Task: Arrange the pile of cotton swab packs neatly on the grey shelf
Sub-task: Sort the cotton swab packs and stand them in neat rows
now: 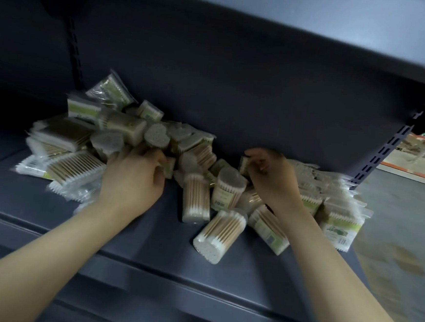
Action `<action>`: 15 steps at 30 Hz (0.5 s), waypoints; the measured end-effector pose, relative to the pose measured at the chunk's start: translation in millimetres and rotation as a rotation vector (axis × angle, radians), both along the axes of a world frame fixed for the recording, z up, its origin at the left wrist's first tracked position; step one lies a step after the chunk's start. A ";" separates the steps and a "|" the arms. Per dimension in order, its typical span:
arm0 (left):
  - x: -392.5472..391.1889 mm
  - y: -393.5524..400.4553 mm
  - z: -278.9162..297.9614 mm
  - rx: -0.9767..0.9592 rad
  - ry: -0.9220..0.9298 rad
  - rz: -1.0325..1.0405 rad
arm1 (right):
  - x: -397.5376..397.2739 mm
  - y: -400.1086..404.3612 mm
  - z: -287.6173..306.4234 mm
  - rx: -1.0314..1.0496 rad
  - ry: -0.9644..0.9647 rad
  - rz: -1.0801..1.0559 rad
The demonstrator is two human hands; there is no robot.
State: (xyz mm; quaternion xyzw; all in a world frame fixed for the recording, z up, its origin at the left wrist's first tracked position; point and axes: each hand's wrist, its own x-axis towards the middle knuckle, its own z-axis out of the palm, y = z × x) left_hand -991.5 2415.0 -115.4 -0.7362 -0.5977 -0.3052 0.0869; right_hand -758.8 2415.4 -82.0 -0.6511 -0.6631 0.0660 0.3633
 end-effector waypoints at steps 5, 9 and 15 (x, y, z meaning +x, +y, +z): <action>-20.3 4.3 -3.3 -0.005 0.013 0.011 | -26.2 17.2 9.5 0.012 -0.004 0.094; -32.0 8.3 -7.7 -0.023 0.001 -0.013 | -44.7 37.2 7.9 -0.001 -0.035 0.138; -34.4 15.9 -7.9 -0.069 -0.040 -0.169 | -52.7 66.9 8.6 -0.073 -0.110 0.163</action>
